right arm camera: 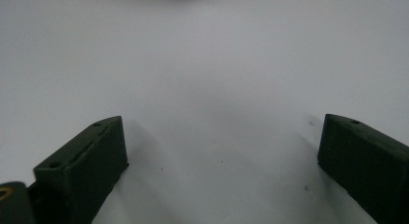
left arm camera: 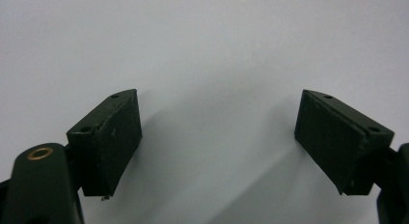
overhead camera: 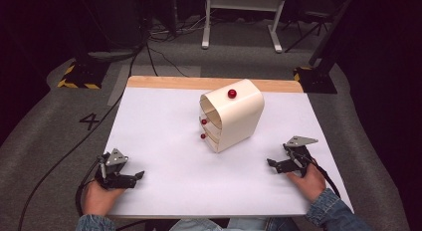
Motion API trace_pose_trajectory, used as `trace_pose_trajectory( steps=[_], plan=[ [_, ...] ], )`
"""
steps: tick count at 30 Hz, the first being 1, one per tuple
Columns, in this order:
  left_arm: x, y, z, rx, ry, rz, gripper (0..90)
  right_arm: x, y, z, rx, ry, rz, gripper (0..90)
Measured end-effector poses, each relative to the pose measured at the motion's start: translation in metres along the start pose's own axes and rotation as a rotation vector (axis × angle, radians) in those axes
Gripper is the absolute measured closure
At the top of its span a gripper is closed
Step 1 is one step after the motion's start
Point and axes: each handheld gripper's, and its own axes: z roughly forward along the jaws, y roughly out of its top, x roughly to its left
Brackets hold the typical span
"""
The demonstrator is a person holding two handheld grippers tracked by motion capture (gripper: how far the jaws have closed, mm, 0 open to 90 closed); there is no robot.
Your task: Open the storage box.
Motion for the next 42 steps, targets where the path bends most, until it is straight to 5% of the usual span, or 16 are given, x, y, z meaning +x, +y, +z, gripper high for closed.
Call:
trace_pose_trajectory(
  steps=[6,11,17,28,42],
  plan=[
    [0.001,0.002,-0.002,0.006,0.009,-0.038,22.1,0.000,0.000,0.000,-0.001,0.000,0.000,3.5],
    [0.008,0.006,-0.010,0.004,-0.035,-0.177,29.6,0.000,0.000,0.000,-0.001,0.000,0.000,3.5],
    [0.006,0.014,-0.033,-0.116,-0.023,-0.167,31.8,0.000,0.000,0.000,-0.001,0.000,0.000,3.5],
    [-0.017,0.047,-0.067,-0.202,0.038,-0.124,31.7,0.000,0.000,0.000,-0.001,0.000,0.000,3.5],
    [-0.047,0.103,-0.051,-0.245,-0.024,0.013,29.1,0.000,0.000,0.000,-0.002,-0.001,0.000,3.5]
  ],
)
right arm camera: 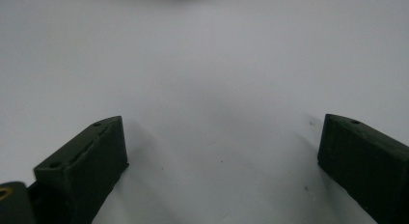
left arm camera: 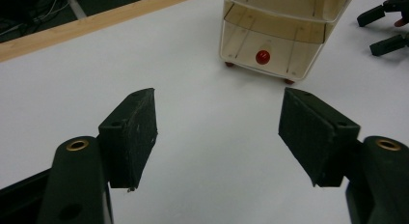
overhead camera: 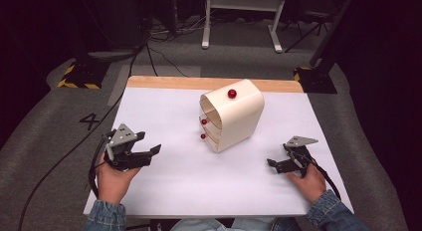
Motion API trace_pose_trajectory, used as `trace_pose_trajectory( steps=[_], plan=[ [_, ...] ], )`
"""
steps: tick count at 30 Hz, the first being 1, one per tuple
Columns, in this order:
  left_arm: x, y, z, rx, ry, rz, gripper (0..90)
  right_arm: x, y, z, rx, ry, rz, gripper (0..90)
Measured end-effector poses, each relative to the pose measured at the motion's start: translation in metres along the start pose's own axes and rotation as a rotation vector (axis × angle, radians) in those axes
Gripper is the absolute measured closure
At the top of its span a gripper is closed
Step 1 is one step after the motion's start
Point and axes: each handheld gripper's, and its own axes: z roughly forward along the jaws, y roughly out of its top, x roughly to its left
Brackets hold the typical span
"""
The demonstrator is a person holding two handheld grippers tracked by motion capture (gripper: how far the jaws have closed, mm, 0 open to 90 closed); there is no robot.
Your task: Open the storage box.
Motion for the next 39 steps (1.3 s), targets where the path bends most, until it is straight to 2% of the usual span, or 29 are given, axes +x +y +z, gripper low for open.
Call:
trace_pose_trajectory(
  steps=[7,11,15,18,23,26,35,39],
  plan=[
    [-0.002,0.014,0.025,-0.047,-0.096,0.025,29.4,0.000,0.000,0.000,0.000,0.000,0.000,3.5],
    [0.002,0.017,0.043,-0.064,-0.147,0.005,30.0,0.000,0.000,0.000,0.000,0.000,0.000,3.5],
    [0.003,0.017,0.062,-0.070,-0.159,0.010,31.9,0.000,0.000,0.000,0.000,0.000,0.001,3.5],
    [0.003,0.016,0.076,-0.088,-0.188,0.012,32.8,0.000,0.000,0.000,0.000,0.000,0.001,3.5],
    [0.004,0.014,0.100,-0.095,-0.229,-0.009,34.8,0.000,0.000,0.000,0.000,0.000,0.000,3.5],
    [0.003,0.012,0.113,-0.088,-0.228,-0.001,36.6,0.000,0.000,0.000,0.000,0.000,0.000,3.5],
    [-0.005,0.003,0.137,-0.049,-0.237,0.026,44.9,0.000,0.000,0.000,0.000,0.000,0.000,3.5],
    [-0.010,0.002,0.149,-0.051,-0.272,0.024,51.7,0.000,0.000,0.000,0.000,0.000,0.000,3.5]
  ],
)
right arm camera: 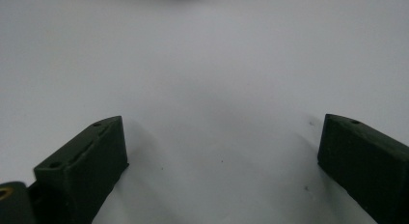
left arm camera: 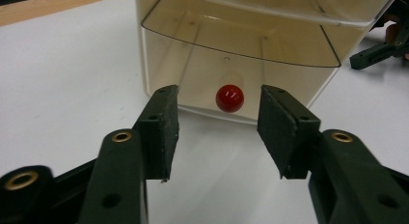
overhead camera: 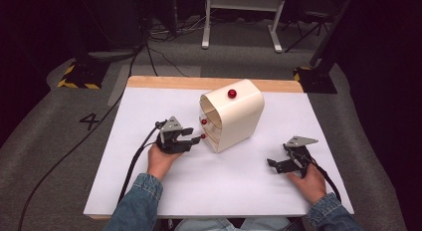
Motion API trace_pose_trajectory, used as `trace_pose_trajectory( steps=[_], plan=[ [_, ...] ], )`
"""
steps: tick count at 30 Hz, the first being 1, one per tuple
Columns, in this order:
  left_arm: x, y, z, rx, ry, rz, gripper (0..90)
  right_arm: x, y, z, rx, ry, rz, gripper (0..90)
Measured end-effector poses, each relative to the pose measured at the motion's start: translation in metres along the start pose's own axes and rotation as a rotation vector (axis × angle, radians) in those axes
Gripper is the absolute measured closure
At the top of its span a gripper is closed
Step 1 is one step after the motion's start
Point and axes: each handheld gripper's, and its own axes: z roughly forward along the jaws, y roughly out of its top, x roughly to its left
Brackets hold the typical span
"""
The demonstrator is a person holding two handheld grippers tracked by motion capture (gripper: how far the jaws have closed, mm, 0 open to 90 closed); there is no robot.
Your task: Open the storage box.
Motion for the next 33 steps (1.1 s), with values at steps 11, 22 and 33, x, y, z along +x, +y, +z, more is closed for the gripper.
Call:
trace_pose_trajectory(
  steps=[11,22,33],
  plan=[
    [0.002,-0.006,0.021,-0.008,-0.047,-0.007,62.6,0.000,0.000,0.000,0.000,0.000,0.000,3.5],
    [0.004,-0.007,0.022,-0.005,-0.065,0.010,73.0,0.000,0.000,0.000,0.000,0.000,0.000,3.5],
    [0.001,-0.005,0.010,0.042,-0.045,0.028,73.4,0.000,0.000,0.000,0.000,0.000,-0.002,3.6]
  ],
)
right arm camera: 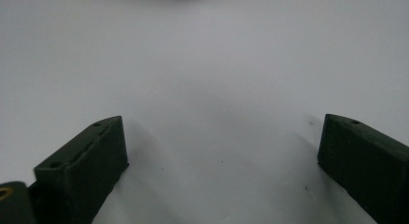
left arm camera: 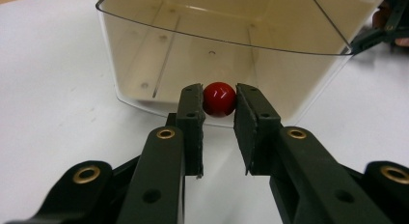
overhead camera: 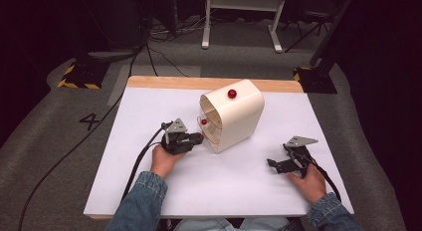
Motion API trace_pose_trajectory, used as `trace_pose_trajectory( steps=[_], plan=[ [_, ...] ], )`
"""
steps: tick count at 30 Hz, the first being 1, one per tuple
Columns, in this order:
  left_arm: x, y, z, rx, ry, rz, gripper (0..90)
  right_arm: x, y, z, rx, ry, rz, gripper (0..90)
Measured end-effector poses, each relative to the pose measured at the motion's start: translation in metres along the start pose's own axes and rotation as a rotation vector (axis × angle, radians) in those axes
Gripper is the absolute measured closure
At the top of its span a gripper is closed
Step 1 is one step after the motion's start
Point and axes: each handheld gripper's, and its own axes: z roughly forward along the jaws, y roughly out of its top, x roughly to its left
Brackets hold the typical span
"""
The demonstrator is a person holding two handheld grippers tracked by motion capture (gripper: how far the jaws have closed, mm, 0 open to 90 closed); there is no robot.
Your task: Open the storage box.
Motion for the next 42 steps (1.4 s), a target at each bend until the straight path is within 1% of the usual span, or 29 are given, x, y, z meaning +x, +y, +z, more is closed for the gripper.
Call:
trace_pose_trajectory(
  steps=[2,3,5,7,9,13,14,15,17,19,20,21,22,23,25,29,30,31,33,34,36,39,40,41,42],
  plan=[
    [-0.002,-0.001,-0.005,0.016,0.014,0.013,73.4,0.000,0.000,0.000,0.000,0.000,0.000,3.5],
    [-0.002,-0.002,-0.008,0.013,0.021,0.019,73.4,0.000,0.000,0.000,0.000,0.000,0.000,3.6],
    [-0.003,-0.005,-0.014,0.013,0.026,0.014,73.4,0.000,0.000,0.000,0.000,0.000,0.001,3.6],
    [-0.003,-0.008,-0.020,0.024,0.026,0.011,73.4,0.000,0.000,0.000,0.000,0.000,0.000,3.6],
    [-0.005,-0.010,-0.027,0.026,0.046,0.021,73.3,0.000,0.000,0.000,0.000,0.000,0.001,3.5],
    [-0.007,-0.016,-0.037,0.032,0.052,0.016,73.3,0.000,0.000,0.000,0.000,0.000,0.001,3.6],
    [-0.007,-0.016,-0.040,0.035,0.063,0.024,73.3,0.000,0.000,0.000,0.000,0.000,0.002,3.5],
    [-0.008,-0.018,-0.042,0.033,0.062,0.017,73.3,0.000,0.000,0.000,0.000,0.000,0.002,3.6],
    [-0.008,-0.020,-0.048,0.036,0.070,0.025,73.3,0.000,0.000,0.000,0.000,0.000,0.002,3.5],
    [-0.007,-0.023,-0.053,0.035,0.071,0.023,73.3,0.000,0.000,0.000,0.000,0.001,0.002,3.6],
    [-0.008,-0.025,-0.054,0.033,0.065,0.006,73.3,0.000,0.000,0.000,0.000,0.001,0.002,3.6],
    [-0.008,-0.025,-0.054,0.033,0.065,0.006,73.3,0.000,0.000,0.000,0.000,0.001,0.002,3.6],
    [-0.007,-0.026,-0.057,0.045,0.069,0.016,73.3,0.000,0.000,0.000,0.000,0.001,0.002,3.6],
    [-0.007,-0.027,-0.058,0.046,0.070,0.019,73.2,0.000,0.000,0.000,0.000,0.001,0.002,3.5],
    [-0.007,-0.028,-0.059,0.046,0.068,0.012,73.2,0.000,0.000,0.000,0.000,0.001,0.002,3.6],
    [-0.007,-0.030,-0.059,0.044,0.067,0.011,73.2,0.000,0.000,0.000,0.000,0.001,0.002,3.6],
    [-0.006,-0.030,-0.061,0.046,0.070,0.017,73.2,0.000,0.000,0.000,0.000,0.001,0.002,3.6],
    [-0.007,-0.031,-0.062,0.044,0.067,0.010,73.1,0.000,0.000,0.000,0.000,0.001,0.002,3.6],
    [-0.006,-0.032,-0.062,0.044,0.064,0.011,73.1,0.000,0.000,0.000,0.000,0.001,0.002,3.6],
    [-0.006,-0.034,-0.063,0.044,0.064,0.000,73.1,0.000,0.000,0.000,0.000,0.001,0.002,3.6],
    [-0.006,-0.034,-0.063,0.045,0.064,0.005,73.0,0.000,0.000,0.000,0.000,0.001,0.002,3.6],
    [-0.005,-0.036,-0.063,0.047,0.060,-0.003,72.5,0.000,0.000,0.000,0.000,0.001,0.002,3.6],
    [-0.005,-0.036,-0.063,0.048,0.059,-0.006,70.3,0.000,0.000,0.000,0.000,0.001,0.002,3.6],
    [-0.005,-0.036,-0.064,0.055,0.065,-0.006,65.4,0.000,0.000,0.000,0.000,0.001,0.002,3.6],
    [-0.006,-0.037,-0.064,0.064,0.068,-0.009,62.7,0.000,0.000,0.000,0.000,0.001,0.002,3.6]
  ],
)
